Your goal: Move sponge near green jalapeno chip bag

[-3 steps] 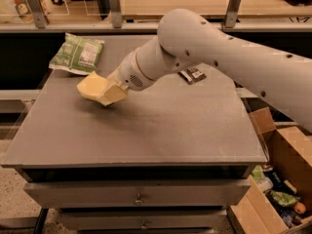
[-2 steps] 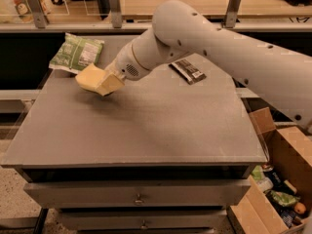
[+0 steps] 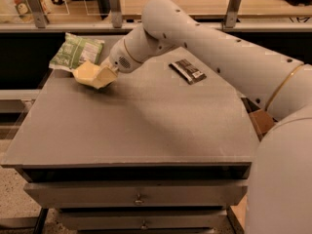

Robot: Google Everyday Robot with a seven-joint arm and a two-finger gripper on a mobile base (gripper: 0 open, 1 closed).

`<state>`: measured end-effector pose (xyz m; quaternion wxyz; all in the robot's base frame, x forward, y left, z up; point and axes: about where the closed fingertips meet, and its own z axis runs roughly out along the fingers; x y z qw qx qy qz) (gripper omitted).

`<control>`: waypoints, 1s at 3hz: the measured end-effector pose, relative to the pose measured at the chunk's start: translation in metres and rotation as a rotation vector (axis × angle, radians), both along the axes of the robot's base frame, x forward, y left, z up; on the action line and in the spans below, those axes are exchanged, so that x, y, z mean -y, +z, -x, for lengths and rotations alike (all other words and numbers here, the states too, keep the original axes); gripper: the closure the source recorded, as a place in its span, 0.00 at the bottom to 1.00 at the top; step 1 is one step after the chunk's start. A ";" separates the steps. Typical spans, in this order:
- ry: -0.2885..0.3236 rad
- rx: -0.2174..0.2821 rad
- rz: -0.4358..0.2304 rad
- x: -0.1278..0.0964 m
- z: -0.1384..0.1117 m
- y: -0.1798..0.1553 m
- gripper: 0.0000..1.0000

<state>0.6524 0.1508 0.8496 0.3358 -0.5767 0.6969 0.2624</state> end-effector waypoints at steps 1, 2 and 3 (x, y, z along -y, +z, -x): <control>0.003 -0.019 -0.007 -0.008 -0.009 -0.006 0.61; 0.005 -0.031 -0.022 -0.009 -0.013 -0.010 0.37; 0.007 -0.034 -0.034 -0.010 -0.013 -0.011 0.13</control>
Offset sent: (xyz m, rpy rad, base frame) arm 0.0186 0.0061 -0.0108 0.0418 0.0377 -0.0035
